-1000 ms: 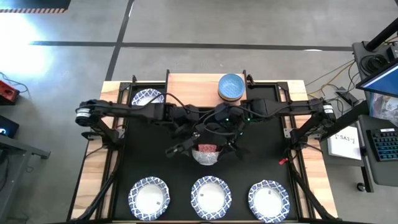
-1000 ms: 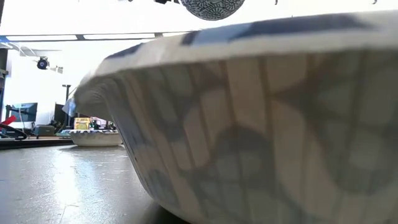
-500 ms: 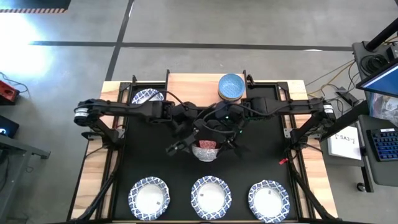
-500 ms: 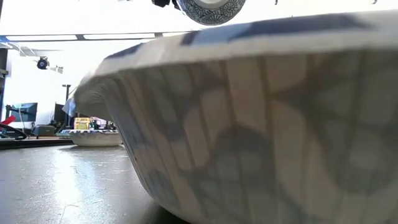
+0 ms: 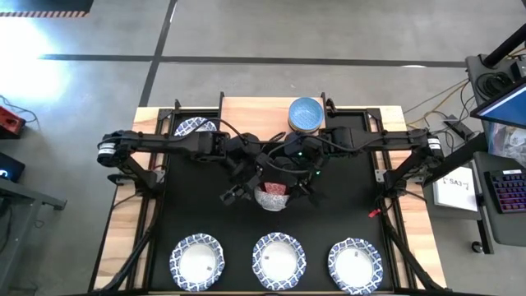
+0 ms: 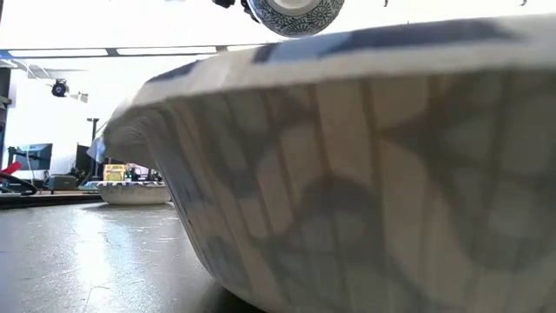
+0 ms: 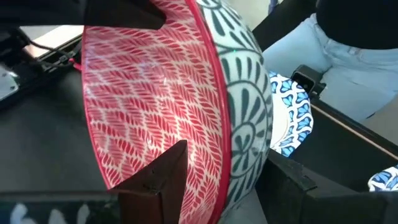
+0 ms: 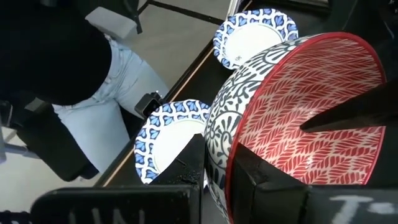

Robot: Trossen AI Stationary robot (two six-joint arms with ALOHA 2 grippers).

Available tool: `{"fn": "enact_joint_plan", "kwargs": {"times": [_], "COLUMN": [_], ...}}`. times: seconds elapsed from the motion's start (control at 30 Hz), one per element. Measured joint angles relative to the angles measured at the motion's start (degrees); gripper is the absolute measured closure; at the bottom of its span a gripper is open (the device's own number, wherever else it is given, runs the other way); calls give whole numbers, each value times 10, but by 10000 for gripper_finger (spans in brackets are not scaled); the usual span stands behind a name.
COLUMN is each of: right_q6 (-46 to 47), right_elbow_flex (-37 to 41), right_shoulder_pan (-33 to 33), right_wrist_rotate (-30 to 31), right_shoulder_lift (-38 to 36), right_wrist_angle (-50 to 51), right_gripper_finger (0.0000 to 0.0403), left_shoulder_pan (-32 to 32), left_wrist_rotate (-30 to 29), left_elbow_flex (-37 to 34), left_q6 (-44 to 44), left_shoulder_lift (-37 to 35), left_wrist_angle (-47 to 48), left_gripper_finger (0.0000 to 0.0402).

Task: Place and stack bowls onto a shelf
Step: Stack the middle left red bowl on top of the light blue stacked bowls on the shelf

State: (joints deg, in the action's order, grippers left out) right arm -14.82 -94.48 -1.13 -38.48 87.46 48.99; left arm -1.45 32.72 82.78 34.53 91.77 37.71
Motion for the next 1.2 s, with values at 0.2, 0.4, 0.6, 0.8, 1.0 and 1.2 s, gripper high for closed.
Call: {"fn": "enact_joint_plan", "kwargs": {"times": [0.2, 0.4, 0.6, 0.8, 1.0, 1.2], "right_q6": [36, 86, 183, 260, 306, 318], "right_elbow_flex": [0, 0, 0, 0, 0, 0], "right_shoulder_pan": [0, 0, 0, 0, 1, 2], "right_wrist_rotate": [-1, -3, -6, -6, 2, 8], "right_shoulder_lift": [0, 0, 0, 0, 3, 5], "right_wrist_angle": [3, -3, -30, -47, -48, -47], "right_gripper_finger": [376, 376, 376, 376, 376, 376], "left_shoulder_pan": [0, -1, -1, 0, 0, 0], "left_wrist_rotate": [-9, -31, -40, -63, -121, -155], "left_elbow_flex": [0, 0, 0, 0, 0, 0], "left_q6": [-7, -10, -12, -6, -7, -14], "left_shoulder_lift": [0, -2, -8, -13, -13, -13], "left_wrist_angle": [0, 3, 5, 8, 12, 14], "left_gripper_finger": [246, 245, 245, 241, 224, 207]}}
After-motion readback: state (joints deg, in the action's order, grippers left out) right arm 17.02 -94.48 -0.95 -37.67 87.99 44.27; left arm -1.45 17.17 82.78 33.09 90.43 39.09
